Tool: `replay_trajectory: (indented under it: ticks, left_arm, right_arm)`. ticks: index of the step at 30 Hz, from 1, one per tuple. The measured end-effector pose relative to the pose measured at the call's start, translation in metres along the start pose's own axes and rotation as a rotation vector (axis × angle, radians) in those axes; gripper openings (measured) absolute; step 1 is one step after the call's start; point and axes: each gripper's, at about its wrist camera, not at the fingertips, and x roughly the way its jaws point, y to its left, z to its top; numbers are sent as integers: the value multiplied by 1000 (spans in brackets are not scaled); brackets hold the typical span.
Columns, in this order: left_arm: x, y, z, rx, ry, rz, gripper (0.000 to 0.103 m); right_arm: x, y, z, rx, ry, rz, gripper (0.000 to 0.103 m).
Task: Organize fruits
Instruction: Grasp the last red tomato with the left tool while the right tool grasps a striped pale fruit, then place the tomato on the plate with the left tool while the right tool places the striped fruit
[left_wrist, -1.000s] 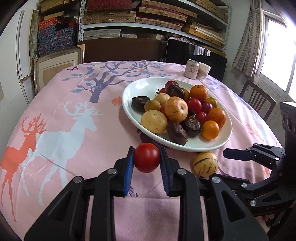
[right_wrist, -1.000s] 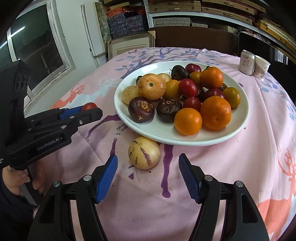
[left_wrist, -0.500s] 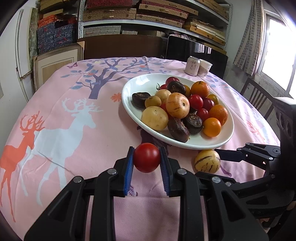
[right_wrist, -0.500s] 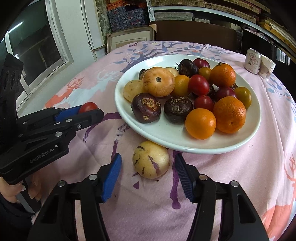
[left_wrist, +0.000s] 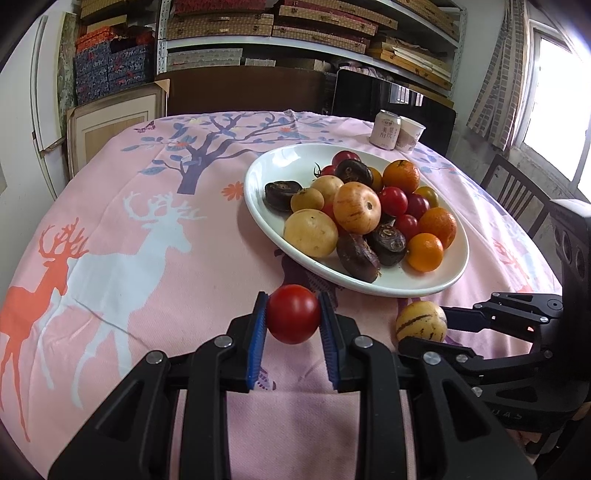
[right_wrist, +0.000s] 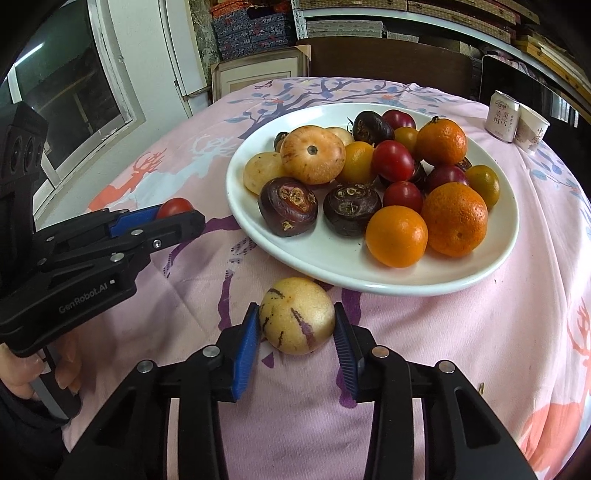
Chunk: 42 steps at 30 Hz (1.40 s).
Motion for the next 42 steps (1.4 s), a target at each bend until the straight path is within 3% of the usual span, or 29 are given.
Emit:
replay_trajectory:
  ticks: [9, 13, 21, 27, 28, 29, 31, 34, 37, 39, 42]
  left_arm:
    - [-8, 1, 0, -5, -37, 1, 26]
    - [-21, -7, 7, 22, -78, -29, 26]
    - [-19, -34, 76, 91, -115, -36, 27]
    - [35, -25, 125, 5, -44, -36, 27]
    - [47, -23, 130, -9, -28, -27, 30]
    - [59, -22, 133, -22, -8, -21, 42]
    - [71, -19, 134, -47, 5, -1, 60]
    - [70, -19, 127, -41, 17, 2, 68]
    - [52, -22, 110, -25, 21, 50, 96]
    - [37, -26, 96, -11, 26, 66, 97]
    - [9, -37, 68, 25, 34, 71, 98]
  right_arm:
    - [-32, -19, -18, 44, -39, 30, 40]
    - [-61, -41, -12, 64, -118, 3, 40]
    - [-86, -79, 47, 87, -265, -52, 40]
    - [-57, -86, 88, 75, -278, -45, 40]
    - [-50, -84, 93, 65, -274, -53, 40]
    - [-41, -83, 99, 54, -265, -57, 41]
    - [-28, -82, 105, 38, -255, -82, 53]
    - [-31, -84, 100, 50, -271, -79, 56]
    - [-48, -86, 81, 75, -280, -55, 60]
    - [-58, -86, 61, 92, -276, -49, 75]
    - [-72, -81, 27, 98, -245, -42, 82]
